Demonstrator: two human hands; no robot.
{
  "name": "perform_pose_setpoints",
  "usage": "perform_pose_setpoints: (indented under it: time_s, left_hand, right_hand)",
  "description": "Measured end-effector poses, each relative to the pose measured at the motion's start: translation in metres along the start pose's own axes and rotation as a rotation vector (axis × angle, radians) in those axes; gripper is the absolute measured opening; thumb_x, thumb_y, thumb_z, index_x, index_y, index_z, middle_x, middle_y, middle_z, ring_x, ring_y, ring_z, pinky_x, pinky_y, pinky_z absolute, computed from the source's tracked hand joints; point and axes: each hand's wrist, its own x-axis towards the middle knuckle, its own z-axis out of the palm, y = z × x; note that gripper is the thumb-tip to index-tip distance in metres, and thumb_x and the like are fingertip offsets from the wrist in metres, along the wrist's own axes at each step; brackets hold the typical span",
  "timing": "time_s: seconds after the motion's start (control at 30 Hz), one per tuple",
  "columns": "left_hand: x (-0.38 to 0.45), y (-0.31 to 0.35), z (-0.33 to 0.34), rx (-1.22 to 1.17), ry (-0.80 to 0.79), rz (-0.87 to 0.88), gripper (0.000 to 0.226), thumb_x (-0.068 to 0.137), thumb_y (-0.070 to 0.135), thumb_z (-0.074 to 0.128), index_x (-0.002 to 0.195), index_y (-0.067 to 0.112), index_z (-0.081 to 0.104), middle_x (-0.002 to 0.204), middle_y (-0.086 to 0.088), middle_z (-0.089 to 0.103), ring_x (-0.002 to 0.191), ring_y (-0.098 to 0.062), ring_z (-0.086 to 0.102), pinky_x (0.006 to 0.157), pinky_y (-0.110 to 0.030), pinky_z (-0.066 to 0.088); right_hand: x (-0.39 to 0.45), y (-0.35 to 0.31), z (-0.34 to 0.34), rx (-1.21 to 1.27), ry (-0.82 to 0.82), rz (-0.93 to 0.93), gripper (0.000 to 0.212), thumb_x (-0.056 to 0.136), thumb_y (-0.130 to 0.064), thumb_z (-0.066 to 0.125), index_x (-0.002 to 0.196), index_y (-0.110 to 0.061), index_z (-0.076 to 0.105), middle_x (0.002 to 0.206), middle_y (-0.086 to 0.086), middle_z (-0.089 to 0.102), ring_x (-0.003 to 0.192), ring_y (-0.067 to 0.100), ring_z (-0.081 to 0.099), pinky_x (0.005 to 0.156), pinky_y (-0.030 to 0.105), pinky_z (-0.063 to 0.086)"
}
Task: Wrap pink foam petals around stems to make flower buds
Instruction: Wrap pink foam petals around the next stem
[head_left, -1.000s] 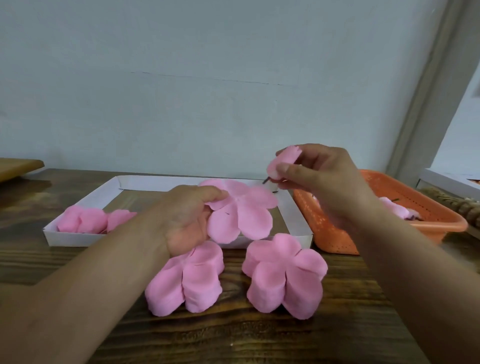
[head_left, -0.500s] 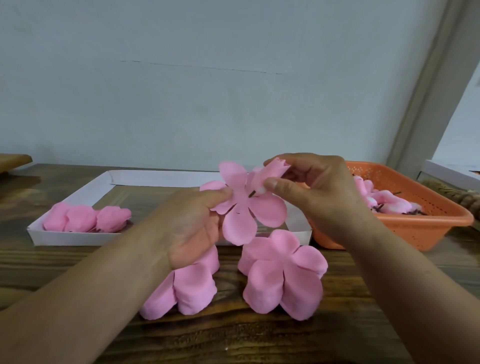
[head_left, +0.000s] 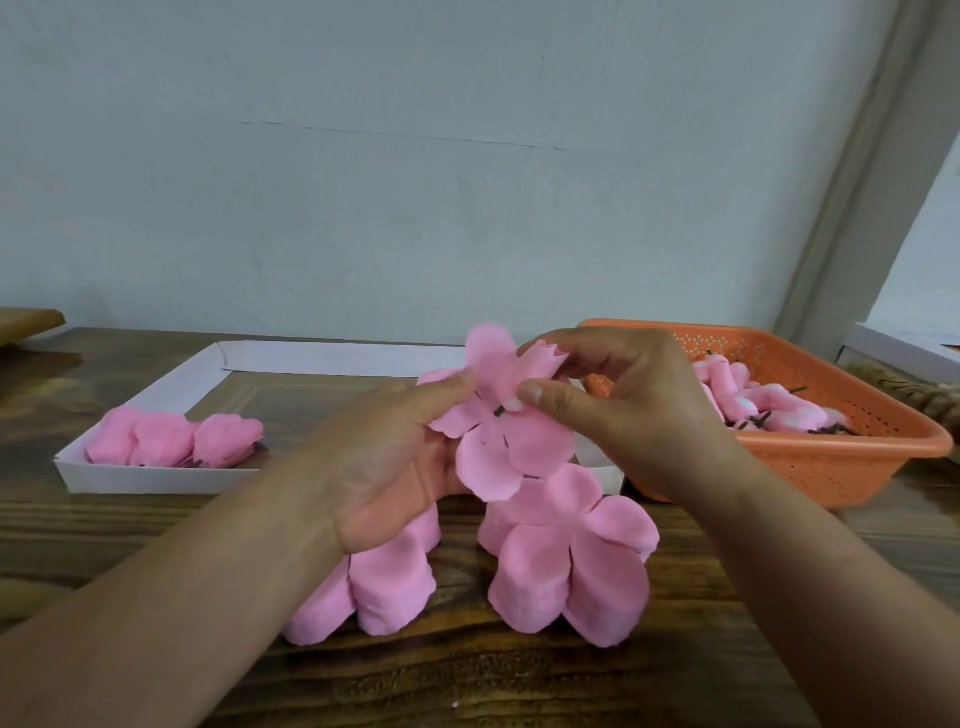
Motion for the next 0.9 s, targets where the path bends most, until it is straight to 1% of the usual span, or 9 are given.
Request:
perform_pose_setpoints:
  time_s: [0.1, 0.17, 0.3, 0.4, 0.5, 0.6, 0.67, 0.73, 0.9]
  left_hand:
    - [-0.004, 0.005, 0.001, -0.045, -0.088, 0.001, 0.042, 0.088, 0.034, 0.054, 0.117, 0.009, 0.068, 0.119, -0.009, 0.067, 0.109, -0.022, 0.065, 0.077, -0.030, 0.058]
    - [-0.003, 0.004, 0.000, -0.115, -0.082, 0.026, 0.044, 0.081, 0.024, 0.063, 0.119, 0.003, 0.065, 0.125, -0.013, 0.064, 0.114, -0.024, 0.061, 0.084, -0.031, 0.056]
    - [0.002, -0.008, -0.002, 0.085, 0.097, 0.120, 0.026, 0.084, -0.004, 0.055, 0.107, 0.002, 0.067, 0.107, -0.015, 0.071, 0.096, -0.023, 0.068, 0.070, -0.030, 0.057]
    - [0.003, -0.014, -0.002, 0.102, 0.173, 0.102, 0.025, 0.095, 0.001, 0.047, 0.115, -0.001, 0.062, 0.105, -0.018, 0.071, 0.090, -0.025, 0.070, 0.067, -0.031, 0.056]
    - [0.000, -0.014, 0.000, 0.059, 0.211, 0.099, 0.024, 0.095, 0.003, 0.046, 0.111, -0.002, 0.063, 0.095, -0.015, 0.073, 0.079, -0.021, 0.071, 0.061, -0.028, 0.055]
    - [-0.002, -0.014, 0.001, 0.073, 0.198, 0.105, 0.024, 0.095, 0.004, 0.044, 0.108, 0.000, 0.064, 0.092, -0.013, 0.073, 0.079, -0.021, 0.070, 0.059, -0.027, 0.055]
    - [-0.003, -0.015, 0.001, 0.123, 0.207, 0.092, 0.027, 0.094, 0.000, 0.041, 0.109, -0.001, 0.064, 0.094, -0.013, 0.071, 0.082, -0.023, 0.067, 0.060, -0.028, 0.054]
    - [-0.004, -0.015, 0.003, 0.189, 0.218, 0.090, 0.028, 0.091, -0.004, 0.041, 0.106, -0.003, 0.065, 0.091, -0.014, 0.068, 0.081, -0.023, 0.063, 0.060, -0.029, 0.052]
    - [-0.008, -0.018, 0.007, 0.284, 0.186, 0.079, 0.017, 0.087, -0.003, 0.053, 0.093, 0.006, 0.066, 0.063, -0.003, 0.065, 0.049, -0.010, 0.060, 0.037, -0.018, 0.041]
  right_hand:
    - [-0.001, 0.002, 0.001, -0.033, 0.025, -0.010, 0.013, 0.077, 0.002, 0.070, 0.086, -0.008, 0.073, 0.069, -0.011, 0.064, 0.061, -0.005, 0.053, 0.059, 0.005, 0.036]
    - [-0.002, 0.003, 0.003, -0.057, 0.055, -0.017, 0.013, 0.078, 0.001, 0.070, 0.086, -0.009, 0.073, 0.068, -0.013, 0.063, 0.061, -0.006, 0.054, 0.058, 0.004, 0.036]
    - [-0.006, 0.004, 0.011, -0.157, 0.013, -0.018, 0.010, 0.080, -0.002, 0.068, 0.084, -0.009, 0.073, 0.077, -0.003, 0.071, 0.074, 0.005, 0.060, 0.066, 0.010, 0.042]
    - [-0.009, 0.005, 0.017, -0.218, -0.008, -0.010, 0.009, 0.078, -0.005, 0.070, 0.084, -0.010, 0.073, 0.077, -0.009, 0.069, 0.080, 0.003, 0.058, 0.075, 0.000, 0.037]
    - [-0.008, 0.007, 0.019, -0.335, -0.015, -0.038, 0.013, 0.076, -0.011, 0.075, 0.089, -0.011, 0.074, 0.109, -0.008, 0.062, 0.100, 0.003, 0.054, 0.090, 0.005, 0.031]
    - [-0.006, 0.004, 0.013, -0.299, -0.053, 0.008, 0.016, 0.075, -0.015, 0.076, 0.081, -0.028, 0.070, 0.126, -0.019, 0.044, 0.113, -0.007, 0.043, 0.095, 0.009, 0.032]
    - [-0.006, 0.003, 0.010, -0.266, -0.091, 0.039, 0.028, 0.074, -0.015, 0.076, 0.074, -0.039, 0.061, 0.124, -0.019, 0.048, 0.107, -0.015, 0.044, 0.091, 0.003, 0.031]
    - [-0.006, 0.002, 0.009, -0.221, -0.097, 0.062, 0.030, 0.073, -0.013, 0.077, 0.073, -0.036, 0.058, 0.111, -0.013, 0.060, 0.097, -0.011, 0.052, 0.084, 0.003, 0.036]
    - [-0.006, 0.002, 0.008, -0.097, -0.052, 0.087, 0.042, 0.070, -0.006, 0.077, 0.091, -0.034, 0.053, 0.080, -0.010, 0.059, 0.076, 0.002, 0.056, 0.074, 0.017, 0.047]
